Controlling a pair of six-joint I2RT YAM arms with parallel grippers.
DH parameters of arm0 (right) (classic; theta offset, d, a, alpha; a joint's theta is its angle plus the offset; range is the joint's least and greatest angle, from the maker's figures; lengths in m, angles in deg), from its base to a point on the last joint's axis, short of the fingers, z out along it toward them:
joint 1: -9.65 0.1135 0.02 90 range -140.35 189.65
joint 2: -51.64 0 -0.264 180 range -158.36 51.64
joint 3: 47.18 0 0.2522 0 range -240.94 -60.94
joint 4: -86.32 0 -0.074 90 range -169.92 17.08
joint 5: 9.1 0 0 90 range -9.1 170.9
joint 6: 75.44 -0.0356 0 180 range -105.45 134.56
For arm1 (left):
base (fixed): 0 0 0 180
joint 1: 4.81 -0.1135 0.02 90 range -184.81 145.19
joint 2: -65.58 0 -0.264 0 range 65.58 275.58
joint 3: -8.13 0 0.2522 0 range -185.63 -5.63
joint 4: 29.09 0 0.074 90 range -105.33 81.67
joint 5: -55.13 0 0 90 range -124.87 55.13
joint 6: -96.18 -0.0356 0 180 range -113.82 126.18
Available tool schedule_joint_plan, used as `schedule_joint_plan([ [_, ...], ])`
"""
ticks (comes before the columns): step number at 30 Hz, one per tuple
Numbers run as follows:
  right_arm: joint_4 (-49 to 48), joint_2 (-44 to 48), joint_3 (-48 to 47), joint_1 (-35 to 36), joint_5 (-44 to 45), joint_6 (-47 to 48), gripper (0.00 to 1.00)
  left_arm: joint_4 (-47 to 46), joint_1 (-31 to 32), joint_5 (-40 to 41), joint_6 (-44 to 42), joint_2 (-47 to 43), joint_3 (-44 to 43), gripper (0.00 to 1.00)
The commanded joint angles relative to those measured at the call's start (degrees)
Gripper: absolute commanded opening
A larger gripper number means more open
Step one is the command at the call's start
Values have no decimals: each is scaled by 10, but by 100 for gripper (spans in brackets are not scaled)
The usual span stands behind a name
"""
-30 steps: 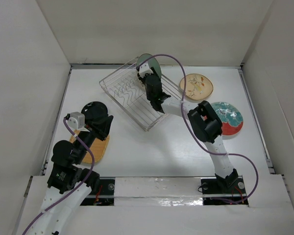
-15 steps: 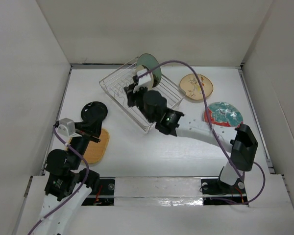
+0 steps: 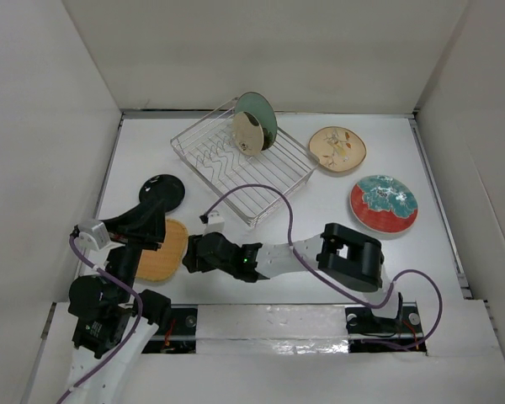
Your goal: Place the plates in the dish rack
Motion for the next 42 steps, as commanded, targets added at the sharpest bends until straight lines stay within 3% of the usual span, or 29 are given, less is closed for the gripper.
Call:
schedule_joint_plan([
  [1,-59,-10,10,3,12,-145,57,-26,-2,-4,0,-6,-8,33],
  [9,-102,-111,-45,-12,-64,-212,57,-26,-2,-12,0,-20,-7,36],
  [18,-141,-178,-82,-35,-91,-290,47,-26,-2,-12,0,-29,-9,36],
  [20,-148,-189,-79,-35,-84,-318,32,-27,-2,-13,0,-30,-9,37],
  [21,-170,-191,-67,-35,-84,-326,12,-27,-2,-15,0,-31,-9,36],
  [22,-177,-190,-59,-35,-82,-333,6,-27,-2,-16,0,-30,-9,36],
  [24,-193,-177,-39,-22,-71,-338,0,-27,-2,-16,0,-30,-9,36],
  [27,-221,-128,24,-14,-47,-326,0,-27,-2,-18,0,-29,-10,36],
  [31,-212,-38,84,25,12,-259,0,-31,-2,-12,-2,-27,-10,36],
  [35,-197,62,109,32,89,-130,0,-34,-2,-4,-7,-17,-22,36],
  [42,-181,221,123,-42,206,106,0,-41,-2,-32,-6,-14,-39,36],
])
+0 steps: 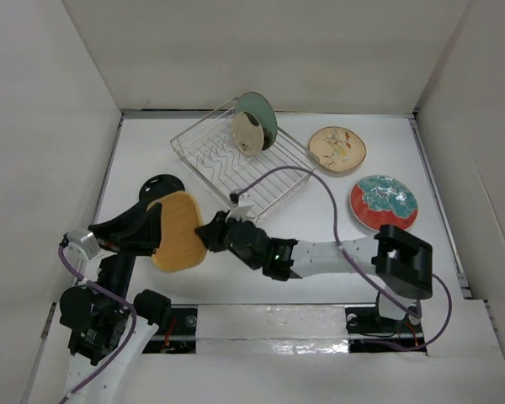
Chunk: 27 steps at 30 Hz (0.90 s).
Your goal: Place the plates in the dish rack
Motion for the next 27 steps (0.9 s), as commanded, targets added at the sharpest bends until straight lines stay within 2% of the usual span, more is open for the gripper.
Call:
schedule_joint_plan([
  [1,-51,91,-4,-70,113,160,0,-39,-2,-17,-5,3,-17,36],
  [7,-113,106,-24,-218,77,295,0,-48,-2,-50,-3,16,7,36],
  [11,-145,49,-117,-287,41,366,0,-40,-2,-62,-2,33,10,36],
  [18,-150,-74,-285,-351,2,479,0,-37,-2,-58,-9,54,9,36],
  [23,-152,-126,-342,-380,-67,551,0,-38,-2,-57,-14,64,9,36],
  [27,-116,-168,-401,-398,-129,582,0,-38,-2,-58,-13,71,9,36],
])
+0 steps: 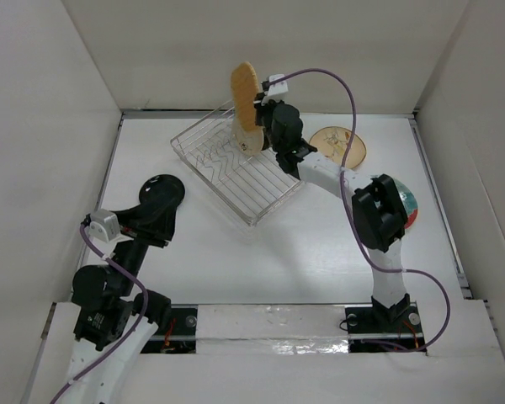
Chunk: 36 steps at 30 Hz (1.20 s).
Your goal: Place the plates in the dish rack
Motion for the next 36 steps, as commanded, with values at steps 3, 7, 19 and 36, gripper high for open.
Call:
schedule_joint_plan([
  [3,-25,-29,-103,-26,-108,71,0,-24,-2,-8,-10,16,1,36],
  [7,15,-22,-118,-31,-144,95,0,-23,-2,-4,-11,18,1,36],
  [19,48,70,-60,-36,-148,90,0,-24,-2,-8,-9,19,1,36],
  [36,123,70,-66,-41,-204,66,0,-24,-2,-10,-7,14,2,36],
])
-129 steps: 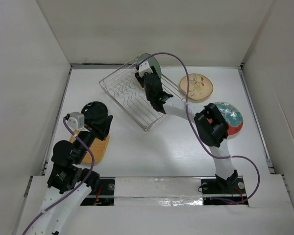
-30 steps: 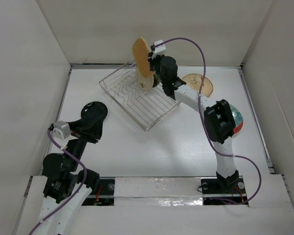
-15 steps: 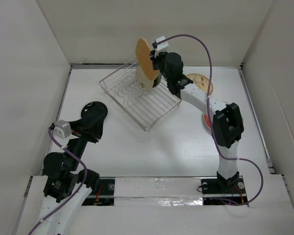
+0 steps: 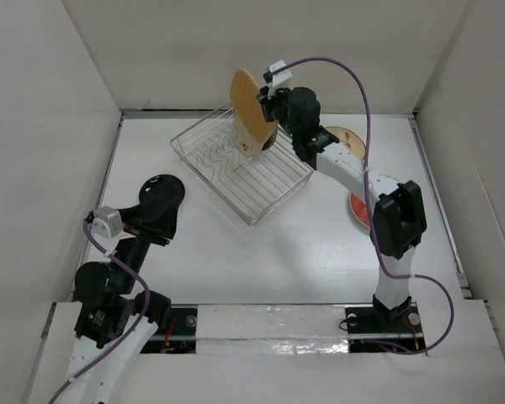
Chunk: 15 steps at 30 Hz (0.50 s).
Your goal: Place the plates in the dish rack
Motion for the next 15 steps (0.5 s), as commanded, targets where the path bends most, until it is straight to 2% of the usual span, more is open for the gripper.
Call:
schedule_joint_plan([
  [1,-30,2,-27,-4,-22,-5,0,-24,-2,-7,-5,0,2,36],
  [15,11,-40,-49,-14,-53,-13,0,-24,-2,-8,-6,4,2,36],
])
